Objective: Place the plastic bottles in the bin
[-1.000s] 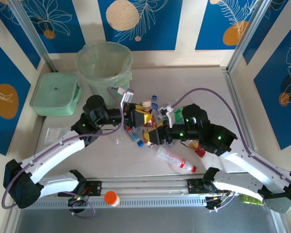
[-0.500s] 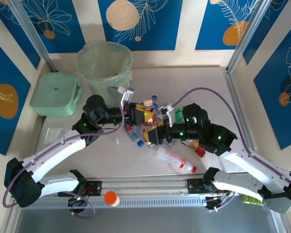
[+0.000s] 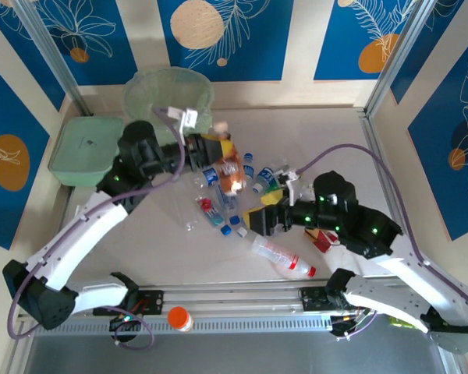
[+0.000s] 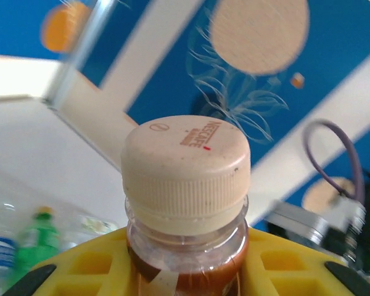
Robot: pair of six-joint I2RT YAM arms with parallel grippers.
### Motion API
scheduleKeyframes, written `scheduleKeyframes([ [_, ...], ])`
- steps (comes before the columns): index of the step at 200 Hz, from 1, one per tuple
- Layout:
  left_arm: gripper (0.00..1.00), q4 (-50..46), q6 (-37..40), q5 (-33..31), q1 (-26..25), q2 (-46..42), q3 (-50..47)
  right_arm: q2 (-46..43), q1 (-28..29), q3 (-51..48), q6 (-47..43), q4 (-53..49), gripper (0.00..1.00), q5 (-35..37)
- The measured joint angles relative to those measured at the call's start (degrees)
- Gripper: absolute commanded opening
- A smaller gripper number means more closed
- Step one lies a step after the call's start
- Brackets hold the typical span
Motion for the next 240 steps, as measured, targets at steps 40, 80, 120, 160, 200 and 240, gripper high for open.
scheduleKeyframes([
  [40,0.06,-14.23,2.01,-9.40,9.27,9.53,17.59,-2.54,-4.92,0.28,-0.63,-2.51,0.99,-0.44],
  [80,0.08,-27.43,3.89,-22.53,14.29,20.50,35.95,-2.43,-7.41,0.22,-1.29,-4.15,0.99,-1.99],
  [120,0.06,-39.19,4.72,-33.92,16.31,32.41,54.18,-2.43,-9.51,-1.38,-1.49,-4.94,0.99,-4.72],
  [160,0.03,-50.01,5.86,-42.60,17.27,45.64,69.53,-2.36,-9.79,-2.21,-1.49,-5.11,0.98,-6.38],
  [200,0.04,-56.94,6.01,-49.44,17.31,51.58,71.08,-2.32,-9.86,-4.15,-1.44,-4.48,0.98,-6.73],
  [240,0.10,-60.63,5.97,-53.90,17.46,54.99,71.43,-1.95,-9.94,-6.34,-0.81,-3.67,0.98,-6.99],
])
